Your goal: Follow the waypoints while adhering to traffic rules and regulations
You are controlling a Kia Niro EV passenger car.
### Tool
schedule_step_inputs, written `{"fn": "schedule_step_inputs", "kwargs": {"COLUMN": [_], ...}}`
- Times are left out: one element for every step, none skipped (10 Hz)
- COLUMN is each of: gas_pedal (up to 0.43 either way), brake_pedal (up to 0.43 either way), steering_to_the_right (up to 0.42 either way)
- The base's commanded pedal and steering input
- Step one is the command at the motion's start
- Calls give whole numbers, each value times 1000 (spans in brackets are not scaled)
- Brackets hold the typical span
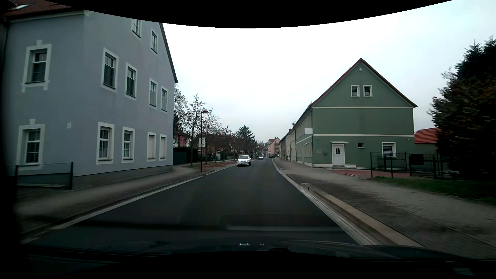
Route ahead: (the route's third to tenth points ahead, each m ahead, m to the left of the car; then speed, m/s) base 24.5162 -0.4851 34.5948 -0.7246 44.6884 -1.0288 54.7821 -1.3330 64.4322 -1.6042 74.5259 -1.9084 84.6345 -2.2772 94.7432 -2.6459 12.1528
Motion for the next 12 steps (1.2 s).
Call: {"fn": "schedule_step_inputs", "kwargs": {"gas_pedal": [138, 138, 138, 138, 138, 138, 138, 138, 138, 138, 138, 138], "brake_pedal": [0, 0, 0, 0, 0, 0, 0, 0, 0, 0, 0, 0], "steering_to_the_right": [1, 1, 3, 4, 4, 3, 4, 3, 4, 4, 4, 4]}}
